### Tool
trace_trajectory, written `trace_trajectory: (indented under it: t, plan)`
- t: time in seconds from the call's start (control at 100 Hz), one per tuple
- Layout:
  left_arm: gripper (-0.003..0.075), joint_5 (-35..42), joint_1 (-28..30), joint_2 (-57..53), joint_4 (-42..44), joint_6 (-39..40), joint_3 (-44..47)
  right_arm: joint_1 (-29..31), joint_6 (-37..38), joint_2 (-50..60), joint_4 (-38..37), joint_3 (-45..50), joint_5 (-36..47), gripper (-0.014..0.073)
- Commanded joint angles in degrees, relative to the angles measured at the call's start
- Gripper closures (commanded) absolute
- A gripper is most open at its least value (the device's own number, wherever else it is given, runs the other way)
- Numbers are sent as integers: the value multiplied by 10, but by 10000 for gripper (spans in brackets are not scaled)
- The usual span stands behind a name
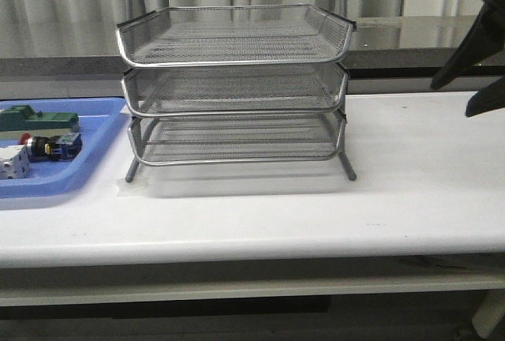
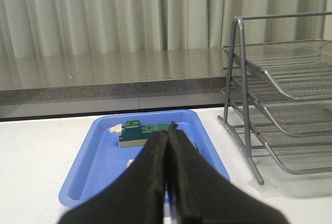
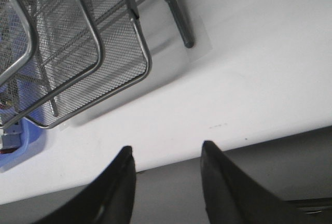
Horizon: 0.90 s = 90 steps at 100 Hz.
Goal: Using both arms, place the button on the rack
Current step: 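Move the right gripper toward the middle wire tray's side edge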
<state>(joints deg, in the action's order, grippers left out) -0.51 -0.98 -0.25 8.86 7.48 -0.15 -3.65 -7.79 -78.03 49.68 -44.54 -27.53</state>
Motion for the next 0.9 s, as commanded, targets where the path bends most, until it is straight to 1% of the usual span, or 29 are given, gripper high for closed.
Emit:
trace_trajectory:
  t: [0.0,0.07,0.18,0.23,0.24,0.38,0.48,0.55,0.77,0.89]
  plan:
    - [741,45,1,-18,-2,6,31,-5,-53,-11,86,-20,20,265]
    - [741,45,1,-18,-2,6,31,-5,-104,-35,158,-20,21,265]
    - [741,45,1,-18,-2,6,31,-5,-211,-70,288,-23,13,265]
    - [741,45,1,-18,-2,6,31,-5,-266,-88,354,-27,-3,265]
    - [741,45,1,-18,-2,6,31,-5,-266,-90,354,-28,-6,265]
    - [741,45,1,-18,-2,6,31,-5,-396,-141,514,-42,-63,265]
    - [741,45,1,-18,-2,6,31,-5,-444,-168,585,-43,-96,265]
    - [741,45,1,-18,-2,6,31,-5,-465,-187,613,-43,-117,265]
    - [741,45,1,-18,-2,6,31,-5,-465,-225,613,-56,-152,265]
    - [741,45,1,-18,-2,6,31,-5,-465,-227,613,-70,-153,265]
